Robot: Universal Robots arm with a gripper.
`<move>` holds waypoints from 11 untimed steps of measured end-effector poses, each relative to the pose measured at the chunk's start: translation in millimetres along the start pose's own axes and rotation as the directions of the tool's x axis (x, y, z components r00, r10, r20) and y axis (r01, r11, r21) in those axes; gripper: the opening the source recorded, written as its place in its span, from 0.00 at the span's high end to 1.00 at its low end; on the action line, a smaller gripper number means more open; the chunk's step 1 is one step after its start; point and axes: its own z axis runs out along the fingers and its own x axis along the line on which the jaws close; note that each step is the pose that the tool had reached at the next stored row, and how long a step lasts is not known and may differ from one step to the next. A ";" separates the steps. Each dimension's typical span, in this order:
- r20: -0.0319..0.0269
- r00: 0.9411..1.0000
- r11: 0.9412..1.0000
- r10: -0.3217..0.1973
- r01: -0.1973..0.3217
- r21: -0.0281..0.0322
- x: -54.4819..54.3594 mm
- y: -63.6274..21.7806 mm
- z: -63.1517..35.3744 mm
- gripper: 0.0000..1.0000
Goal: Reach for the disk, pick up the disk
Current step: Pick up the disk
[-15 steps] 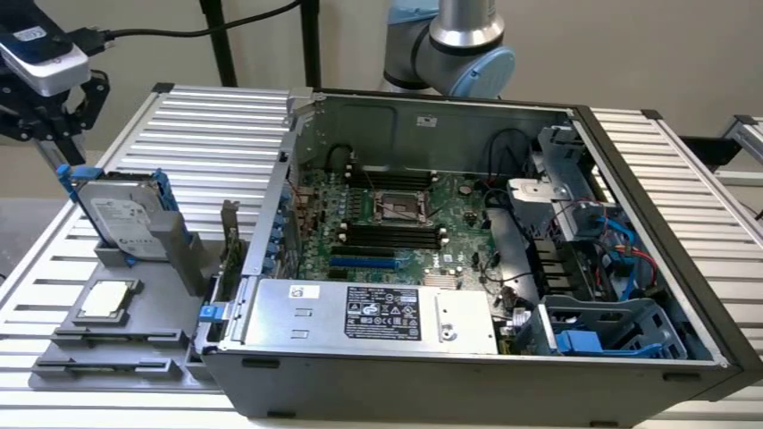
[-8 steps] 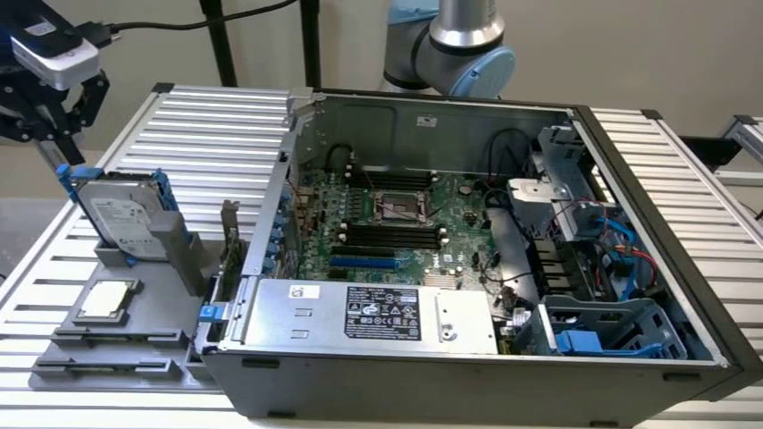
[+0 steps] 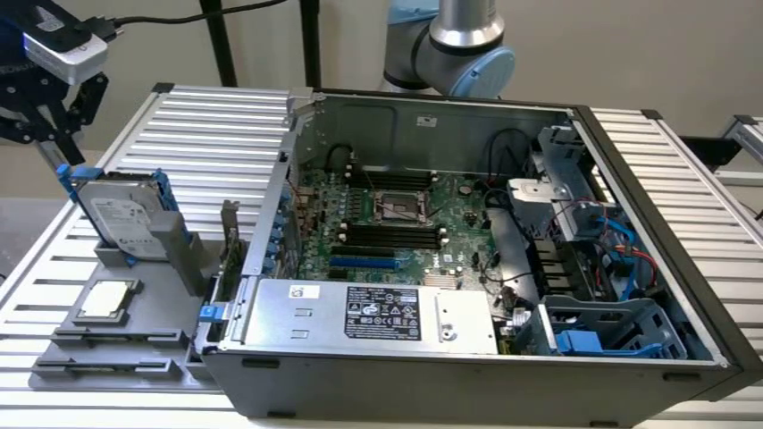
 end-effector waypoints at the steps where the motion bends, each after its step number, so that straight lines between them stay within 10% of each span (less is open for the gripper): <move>1: -0.001 1.000 1.000 -0.018 0.018 0.000 0.0 0.0 0.0 0.89; 11: -0.008 0.980 0.980 -0.198 0.198 -0.001 0.0 0.0 0.0 0.89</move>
